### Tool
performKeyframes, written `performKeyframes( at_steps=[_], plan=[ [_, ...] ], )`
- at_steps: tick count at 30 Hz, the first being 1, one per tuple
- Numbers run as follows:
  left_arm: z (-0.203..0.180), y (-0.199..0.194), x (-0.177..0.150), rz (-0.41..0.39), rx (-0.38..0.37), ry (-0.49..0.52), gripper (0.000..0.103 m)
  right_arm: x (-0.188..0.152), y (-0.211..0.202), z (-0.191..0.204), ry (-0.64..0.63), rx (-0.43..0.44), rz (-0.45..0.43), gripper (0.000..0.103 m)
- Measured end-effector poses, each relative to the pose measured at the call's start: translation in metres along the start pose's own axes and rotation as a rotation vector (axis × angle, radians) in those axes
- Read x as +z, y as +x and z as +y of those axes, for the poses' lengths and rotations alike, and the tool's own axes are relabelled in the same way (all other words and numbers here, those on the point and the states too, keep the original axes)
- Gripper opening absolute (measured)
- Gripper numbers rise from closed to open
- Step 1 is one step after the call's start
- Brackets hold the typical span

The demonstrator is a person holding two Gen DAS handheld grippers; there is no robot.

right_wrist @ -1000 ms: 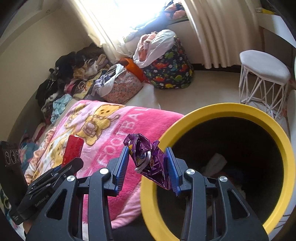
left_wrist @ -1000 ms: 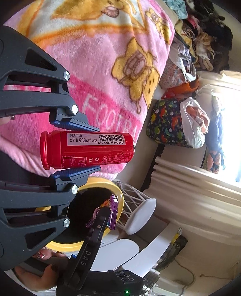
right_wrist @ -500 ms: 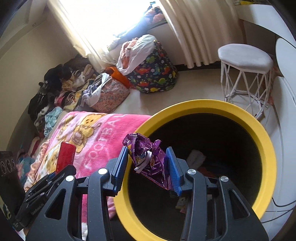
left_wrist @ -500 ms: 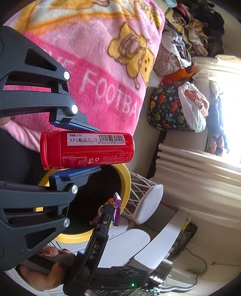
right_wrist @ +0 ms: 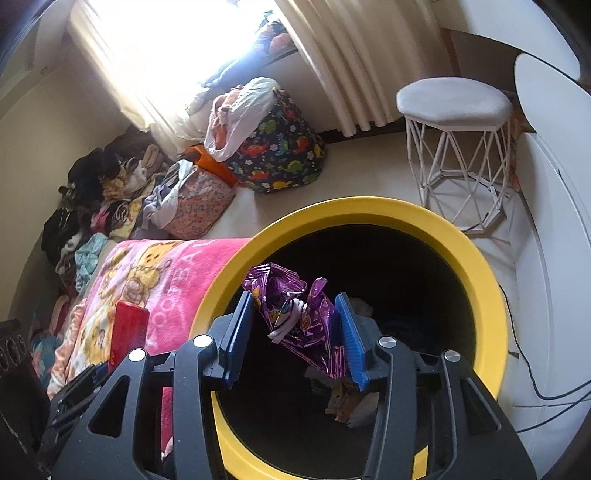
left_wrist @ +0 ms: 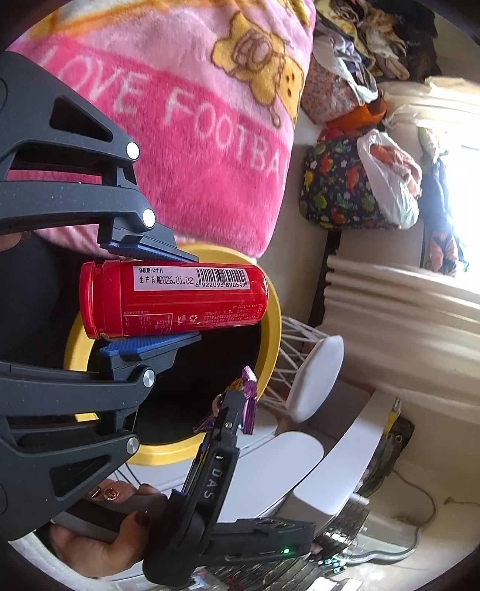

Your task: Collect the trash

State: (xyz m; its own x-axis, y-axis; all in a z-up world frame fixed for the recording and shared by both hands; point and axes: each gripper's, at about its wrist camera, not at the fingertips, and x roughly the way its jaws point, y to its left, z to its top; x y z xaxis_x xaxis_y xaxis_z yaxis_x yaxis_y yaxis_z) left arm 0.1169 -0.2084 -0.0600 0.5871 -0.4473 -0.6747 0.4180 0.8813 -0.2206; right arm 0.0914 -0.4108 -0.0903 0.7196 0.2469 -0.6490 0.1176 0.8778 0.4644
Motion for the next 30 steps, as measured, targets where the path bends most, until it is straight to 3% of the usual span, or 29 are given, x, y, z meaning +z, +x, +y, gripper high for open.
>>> performKeyframes(
  at_steps=[6,8,15,16,18,23,25,27,30],
  plan=[
    [-0.016,0.014,-0.001,0.025,-0.031,0.033,0.028,-0.001,-0.003,-0.015,0.051,-0.009,0.004,0.049],
    [-0.021,0.019,-0.001,0.035,-0.039,0.047,0.028,-0.001,-0.005,-0.019,0.071,-0.012,0.004,0.057],
    [-0.034,0.036,-0.001,0.067,-0.056,0.077,0.029,0.000,-0.017,-0.034,0.112,-0.034,-0.011,0.063],
    [-0.036,0.038,-0.001,0.072,-0.061,0.081,0.031,-0.001,-0.019,-0.036,0.116,-0.039,-0.015,0.065],
    [-0.038,0.040,0.000,0.069,-0.067,0.083,0.051,-0.002,-0.022,-0.039,0.119,-0.045,-0.016,0.069],
    [-0.040,0.039,0.004,0.058,-0.067,0.080,0.076,-0.003,-0.030,-0.044,0.112,-0.077,-0.024,0.075],
    [-0.040,0.037,0.004,0.053,-0.068,0.078,0.080,-0.004,-0.034,-0.046,0.111,-0.088,-0.030,0.079],
    [-0.040,0.035,0.005,0.047,-0.054,0.079,0.092,-0.005,-0.037,-0.047,0.111,-0.099,-0.034,0.081],
    [-0.036,0.030,0.004,0.040,-0.035,0.074,0.092,-0.007,-0.040,-0.047,0.105,-0.114,-0.042,0.085]
  ],
)
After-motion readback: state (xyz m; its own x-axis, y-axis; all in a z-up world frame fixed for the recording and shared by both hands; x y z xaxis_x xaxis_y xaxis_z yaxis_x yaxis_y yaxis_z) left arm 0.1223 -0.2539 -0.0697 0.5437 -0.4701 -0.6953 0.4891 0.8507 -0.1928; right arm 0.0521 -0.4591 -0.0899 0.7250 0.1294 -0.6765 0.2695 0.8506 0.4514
